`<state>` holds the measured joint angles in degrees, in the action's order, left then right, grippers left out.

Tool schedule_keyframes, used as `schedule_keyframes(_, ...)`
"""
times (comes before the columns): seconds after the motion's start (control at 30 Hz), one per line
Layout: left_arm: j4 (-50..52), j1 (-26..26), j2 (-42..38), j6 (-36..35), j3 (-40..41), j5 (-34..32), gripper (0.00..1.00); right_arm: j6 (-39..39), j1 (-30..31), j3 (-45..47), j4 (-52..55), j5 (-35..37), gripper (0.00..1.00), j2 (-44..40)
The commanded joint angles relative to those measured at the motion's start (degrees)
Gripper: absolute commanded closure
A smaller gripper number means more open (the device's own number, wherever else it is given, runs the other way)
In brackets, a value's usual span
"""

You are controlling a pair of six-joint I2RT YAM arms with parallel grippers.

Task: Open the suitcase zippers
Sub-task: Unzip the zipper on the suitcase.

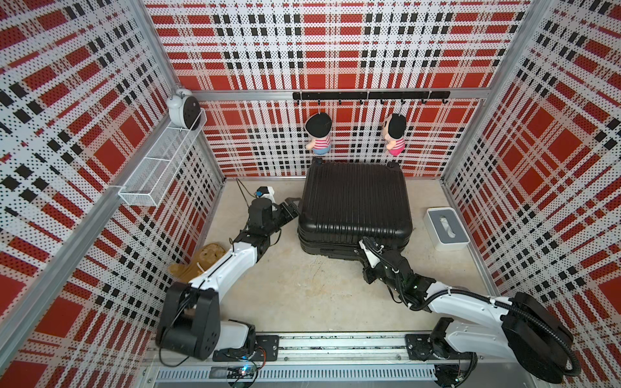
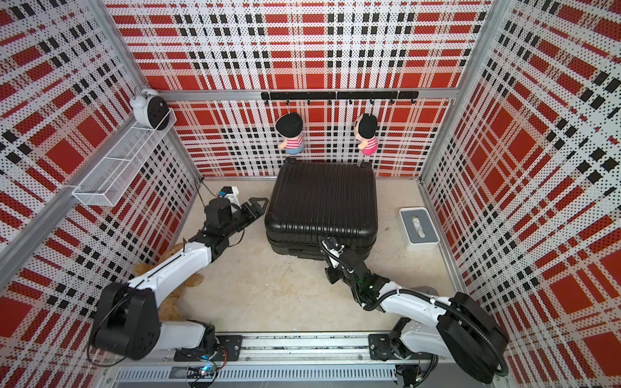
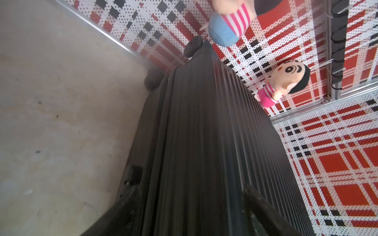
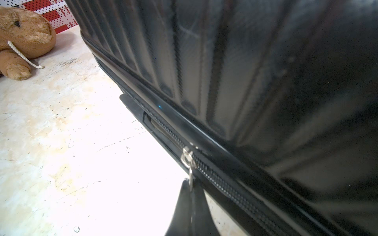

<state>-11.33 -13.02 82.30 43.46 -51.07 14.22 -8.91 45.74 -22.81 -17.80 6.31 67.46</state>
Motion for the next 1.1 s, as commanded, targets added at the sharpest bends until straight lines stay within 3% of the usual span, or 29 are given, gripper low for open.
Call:
schedule_keyframes(0.0,-0.6,0.2,5.2,-3.7,-2.8,5.8,0.24,0.0,0.9,-0.7,0.9,-0.3,1.0,-1.4)
schedule_keyframes(0.17,-5.7,-3.8,5.9,-2.0,-0.9,9.0,0.32,-0.4,1.2,-2.6,3.1,-0.5,1.0,-1.3)
schedule_keyframes(0.47,-10.6,-12.9,-0.5,2.3,10.0,4.9,0.34,-1.3,3.0,-4.2,5.9,0.7,1.0,-2.3)
schedule_keyframes(0.83,-15.2,-24.3,-2.6,7.3,15.2,1.2,0.35,-3.1,6.3,-3.8,5.3,-0.2,1.0,-3.0)
schedule_keyframes(0.9,-15.2,-23.2,-5.2,7.8,17.2,0.6,0.34,-3.6,6.7,-3.9,4.9,-0.2,1.0,-2.9)
schedule_keyframes(1.07,-15.2,-12.5,-9.4,8.1,21.9,4.3,0.33,-3.5,7.0,-4.1,4.8,0.1,1.0,-1.7)
